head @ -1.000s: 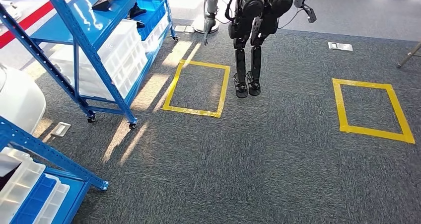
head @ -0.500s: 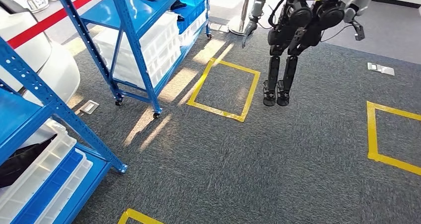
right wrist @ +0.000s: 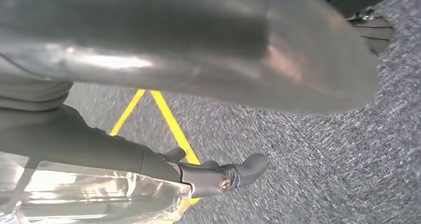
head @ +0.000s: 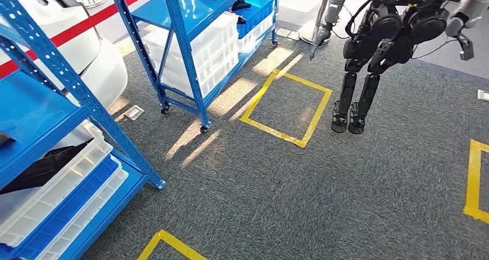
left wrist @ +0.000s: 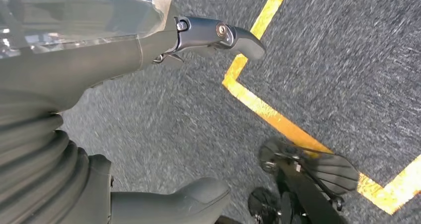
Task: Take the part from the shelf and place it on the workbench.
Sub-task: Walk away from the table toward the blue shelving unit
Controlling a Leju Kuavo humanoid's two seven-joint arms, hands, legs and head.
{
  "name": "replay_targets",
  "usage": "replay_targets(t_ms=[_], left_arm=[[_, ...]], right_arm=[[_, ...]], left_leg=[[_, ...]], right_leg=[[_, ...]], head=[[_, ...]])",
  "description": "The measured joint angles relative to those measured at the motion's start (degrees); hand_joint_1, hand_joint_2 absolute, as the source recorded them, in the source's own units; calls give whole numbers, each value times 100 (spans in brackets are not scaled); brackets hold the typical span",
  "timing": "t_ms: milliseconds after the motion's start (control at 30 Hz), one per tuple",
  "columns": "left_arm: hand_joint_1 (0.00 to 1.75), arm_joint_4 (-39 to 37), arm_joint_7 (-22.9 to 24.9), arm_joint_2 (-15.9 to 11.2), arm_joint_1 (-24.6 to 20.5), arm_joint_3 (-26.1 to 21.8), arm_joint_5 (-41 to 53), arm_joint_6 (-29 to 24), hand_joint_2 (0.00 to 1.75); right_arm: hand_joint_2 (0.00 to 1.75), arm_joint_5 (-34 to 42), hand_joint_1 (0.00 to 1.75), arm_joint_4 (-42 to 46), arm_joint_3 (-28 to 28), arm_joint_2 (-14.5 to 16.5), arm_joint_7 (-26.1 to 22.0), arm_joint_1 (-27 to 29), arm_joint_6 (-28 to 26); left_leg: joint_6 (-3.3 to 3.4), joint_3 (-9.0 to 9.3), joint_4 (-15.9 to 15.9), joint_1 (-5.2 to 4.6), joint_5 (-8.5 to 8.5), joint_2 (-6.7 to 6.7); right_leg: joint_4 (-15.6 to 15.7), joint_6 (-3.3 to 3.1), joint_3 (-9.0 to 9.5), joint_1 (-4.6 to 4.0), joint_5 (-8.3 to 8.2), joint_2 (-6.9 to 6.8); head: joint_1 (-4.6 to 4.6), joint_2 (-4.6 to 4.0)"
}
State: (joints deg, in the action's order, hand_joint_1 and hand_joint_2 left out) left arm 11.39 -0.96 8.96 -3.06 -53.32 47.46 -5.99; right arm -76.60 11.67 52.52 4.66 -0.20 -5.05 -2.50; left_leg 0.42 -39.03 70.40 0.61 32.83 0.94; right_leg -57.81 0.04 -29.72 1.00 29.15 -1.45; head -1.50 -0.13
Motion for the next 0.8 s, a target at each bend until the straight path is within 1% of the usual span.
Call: replay_targets(t_ms=[33,67,100,133,167,200,233,267,300,333,367,400,433,467,500,533,567,600,633,667,700,733,767,800], left_arm=[[0,0,-9,3,1,1,8,1,175],[0,0,-14,4,8,1,21,1,175],[0,0,-16,4,15,1,35,1,175],[0,0,-17,3,18,2,52,1,175],[0,1,-18,2,14,3,66,2,175],[0,1,-19,-1,1,4,77,6,175],[0,2,-22,-2,-15,7,87,13,175],[0,2,-25,-3,-27,9,96,21,175],[0,2,-26,-4,-32,10,102,30,175],[0,2,-28,-4,-29,11,105,37,175],[0,1,-27,-1,-22,13,107,41,175],[0,1,-27,1,-19,15,107,42,175],[0,1,-27,2,-22,17,107,43,175],[0,1,-27,3,-31,22,107,44,175],[0,2,-26,1,-41,27,107,44,175],[0,2,-21,3,-47,33,107,44,175],[0,2,-13,7,-46,38,107,43,175],[0,2,-1,13,-42,42,107,42,175],[0,1,12,20,-39,44,107,41,175],[0,1,20,25,-38,45,107,40,175],[0,1,26,28,-41,46,106,39,175],[0,2,29,30,-44,48,105,37,175],[0,2,33,30,-44,49,103,34,175],[0,2,35,30,-41,50,100,32,175]], right_arm=[[0,-4,0,0,0,-2,2,6,5],[0,-5,0,0,0,-4,4,9,12],[0,-4,0,0,0,-4,4,7,18],[0,0,0,0,0,-3,4,4,22],[0,8,0,0,0,-1,4,0,25],[0,18,0,0,0,2,4,-3,25],[0,30,0,0,0,4,4,-5,25],[0,39,0,0,0,6,4,-9,24],[0,45,0,0,0,8,4,-15,23],[0,49,0,0,0,10,4,-24,22],[0,49,0,0,0,12,4,-34,22],[0,49,0,0,0,14,4,-37,21],[0,49,0,0,1,15,4,-34,21],[0,49,0,-1,1,15,5,-24,21],[0,49,0,-1,2,15,5,-8,21],[0,48,0,-2,2,14,10,5,21],[0,45,0,-2,2,11,15,14,22],[0,40,0,-2,2,8,19,16,23],[0,36,0,-2,2,3,24,13,25],[0,32,0,-2,2,-2,24,9,26],[0,28,0,-5,2,-2,25,6,29],[0,21,0,-8,2,-1,25,4,33],[0,12,0,-10,1,3,26,-2,38],[0,1,0,-13,1,7,27,-9,43]], left_leg=[[-5,-143,284,6,90,-23],[-3,-196,385,8,78,-37],[9,-139,272,6,-34,-58],[36,31,-47,-1,-216,-124],[74,243,-449,-21,-378,-277],[109,424,-796,-51,-493,-415],[140,543,-1033,-82,-550,-526],[157,577,-1125,-110,-545,-575],[168,566,-1136,-129,-544,-510],[193,575,-1170,-112,-568,-434],[211,594,-1211,-99,-596,-370],[240,617,-1257,-75,-632,-301],[266,637,-1298,-48,-667,-234],[278,636,-1310,-46,-680,-165],[293,629,-1314,-38,-690,-76],[295,625,-1313,-36,-693,15],[291,624,-1310,-32,-695,105],[283,627,-1306,-24,-696,192],[267,633,-1300,-11,-696,274],[241,634,-1286,4,-691,353],[198,623,-1253,3,-677,429],[154,609,-1221,1,-661,493],[115,591,-1201,-7,-647,548],[83,572,-1191,-13,-640,593]], right_leg=[[0,-15,-1,-14,11,-81],[-1,-28,-1,-24,20,-157],[-1,-38,6,-32,29,-225],[-1,-42,22,-40,40,-292],[0,-43,42,-50,53,-352],[-3,-29,61,-74,70,-412],[-5,-11,74,-91,86,-469],[-3,10,83,-105,99,-524],[6,32,94,-114,108,-586],[10,54,104,-119,119,-615],[-4,78,107,-118,138,-566],[-111,88,68,-113,203,-410],[-333,89,-29,-105,317,-214],[-659,75,-181,-82,464,-31],[-1070,62,-379,-65,632,86],[-1419,69,-562,-51,744,113],[-1617,99,-680,-34,776,118],[-1603,152,-703,-16,713,121],[-1358,220,-615,7,563,135],[-960,296,-452,44,373,207],[-570,345,-297,70,211,323],[-279,349,-185,86,94,409],[-117,319,-121,89,37,478],[-80,263,-102,77,24,478]], head=[[2,0],[1,0],[0,0],[-1,0],[0,0],[3,0],[4,0],[6,0],[7,0],[4,0],[7,0],[10,0],[20,0],[28,0],[36,0],[41,0],[39,0],[40,0],[40,0],[42,0],[50,0],[54,0],[53,0],[51,0]])
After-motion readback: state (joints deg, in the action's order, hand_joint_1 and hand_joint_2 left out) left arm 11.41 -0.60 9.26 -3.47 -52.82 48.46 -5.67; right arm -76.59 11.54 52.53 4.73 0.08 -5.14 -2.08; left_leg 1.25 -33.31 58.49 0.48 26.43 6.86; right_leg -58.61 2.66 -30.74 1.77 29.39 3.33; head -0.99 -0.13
